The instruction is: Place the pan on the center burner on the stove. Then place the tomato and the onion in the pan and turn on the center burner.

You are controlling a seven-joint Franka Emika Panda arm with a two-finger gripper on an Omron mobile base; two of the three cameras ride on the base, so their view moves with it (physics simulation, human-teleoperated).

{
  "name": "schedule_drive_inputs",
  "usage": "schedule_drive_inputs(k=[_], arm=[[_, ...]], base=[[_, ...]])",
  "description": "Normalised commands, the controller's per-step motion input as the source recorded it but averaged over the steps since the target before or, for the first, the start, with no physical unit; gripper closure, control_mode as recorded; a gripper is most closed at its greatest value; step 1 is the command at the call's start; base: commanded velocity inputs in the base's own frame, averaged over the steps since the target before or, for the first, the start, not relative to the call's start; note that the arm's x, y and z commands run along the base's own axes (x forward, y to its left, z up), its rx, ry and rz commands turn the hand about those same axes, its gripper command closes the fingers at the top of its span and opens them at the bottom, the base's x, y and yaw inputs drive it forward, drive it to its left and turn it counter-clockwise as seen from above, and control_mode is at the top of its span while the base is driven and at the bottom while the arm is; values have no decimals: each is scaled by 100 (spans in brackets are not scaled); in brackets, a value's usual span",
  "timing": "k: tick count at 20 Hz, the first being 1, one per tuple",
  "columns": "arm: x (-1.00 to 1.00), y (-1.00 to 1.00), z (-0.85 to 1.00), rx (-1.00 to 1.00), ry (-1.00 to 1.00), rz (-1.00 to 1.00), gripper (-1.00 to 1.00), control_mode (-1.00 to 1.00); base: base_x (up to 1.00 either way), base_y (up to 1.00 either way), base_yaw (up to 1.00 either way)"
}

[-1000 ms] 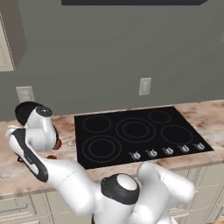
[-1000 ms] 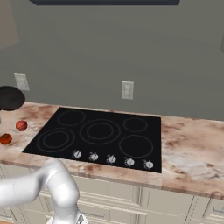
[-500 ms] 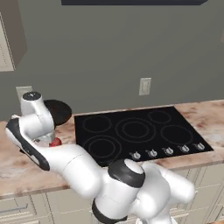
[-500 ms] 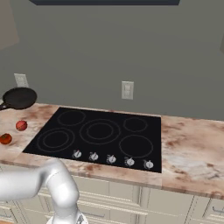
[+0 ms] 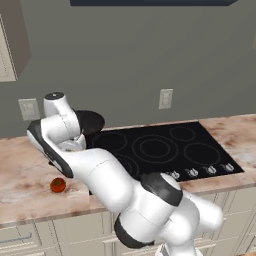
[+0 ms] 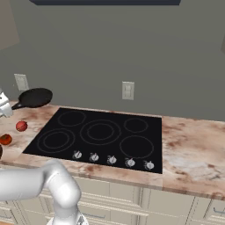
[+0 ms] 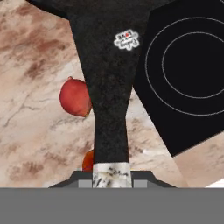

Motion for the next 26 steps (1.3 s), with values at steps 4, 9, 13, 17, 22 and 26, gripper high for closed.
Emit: schedule_drive_inputs(k=[4,9,13,17,22,26], arm=[[-3,-100,-19,0,0,0,100,-100],[-16,-99,-21,4,-1,1,100,-100],[-18,-78,-2,9,-8,0,100,-100],[-13,-60,0,7,-6,-1,100,-100],[-1,-43,-1,3,0,-5,100,-100],[0,-29,-1,0,0,-13,100,-100]], base=[[0,0,0],[0,0,0],[0,0,0],[0,0,0],[0,0,0],[0,0,0]])
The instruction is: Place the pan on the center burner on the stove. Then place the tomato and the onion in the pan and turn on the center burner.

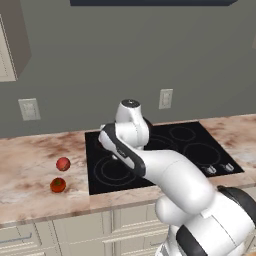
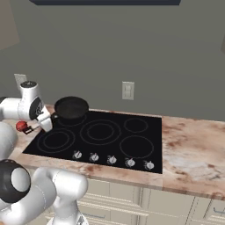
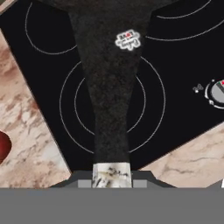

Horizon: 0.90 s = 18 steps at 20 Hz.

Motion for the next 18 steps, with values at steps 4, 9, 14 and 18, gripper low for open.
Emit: schedule_drive_inputs(k=[4,9,14,18], arm=[[0,-26,-4,0,0,-15,100,-100],[0,-23,-4,0,0,-11,100,-100],[9,-8,-9,0,0,-7,100,-100],[10,-5,-18,0,0,-8,100,-100]], base=[[0,0,0],[0,0,0],[0,0,0],[0,0,0]])
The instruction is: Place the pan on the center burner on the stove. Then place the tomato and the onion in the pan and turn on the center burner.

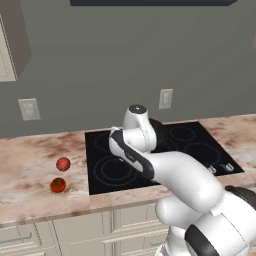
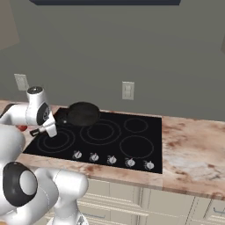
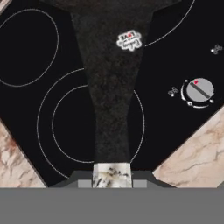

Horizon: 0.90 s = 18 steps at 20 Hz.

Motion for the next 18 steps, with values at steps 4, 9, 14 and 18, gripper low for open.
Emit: schedule_drive_inputs(k=[4,9,14,18], arm=[[12,-9,-23,0,3,-10,100,-100],[5,-6,-21,0,2,-10,100,-100],[6,-7,-25,0,3,-11,100,-100],[2,-3,-20,0,2,-12,100,-100]], base=[[0,0,0],[0,0,0],[0,0,0],[0,0,0]])
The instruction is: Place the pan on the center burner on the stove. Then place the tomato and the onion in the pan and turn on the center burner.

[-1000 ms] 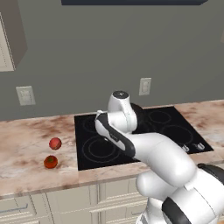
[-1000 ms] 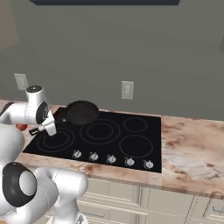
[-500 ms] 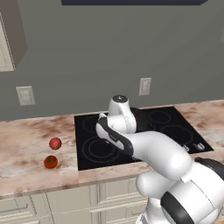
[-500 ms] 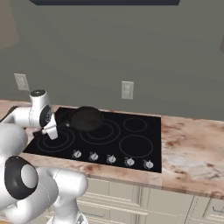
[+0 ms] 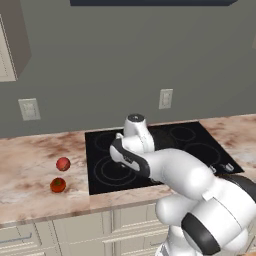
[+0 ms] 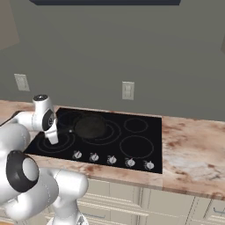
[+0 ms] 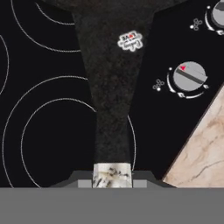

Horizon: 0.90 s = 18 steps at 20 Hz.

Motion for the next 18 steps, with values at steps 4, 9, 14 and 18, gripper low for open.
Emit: schedule_drive_inputs(k=[4,9,14,18], arm=[[2,-10,-19,0,1,-10,100,-100],[13,-6,-9,0,0,-5,100,-100],[23,-1,-3,0,0,-2,100,-100],[22,0,-4,0,0,-1,100,-100]], base=[[0,0,0],[0,0,0],[0,0,0],[0,0,0]])
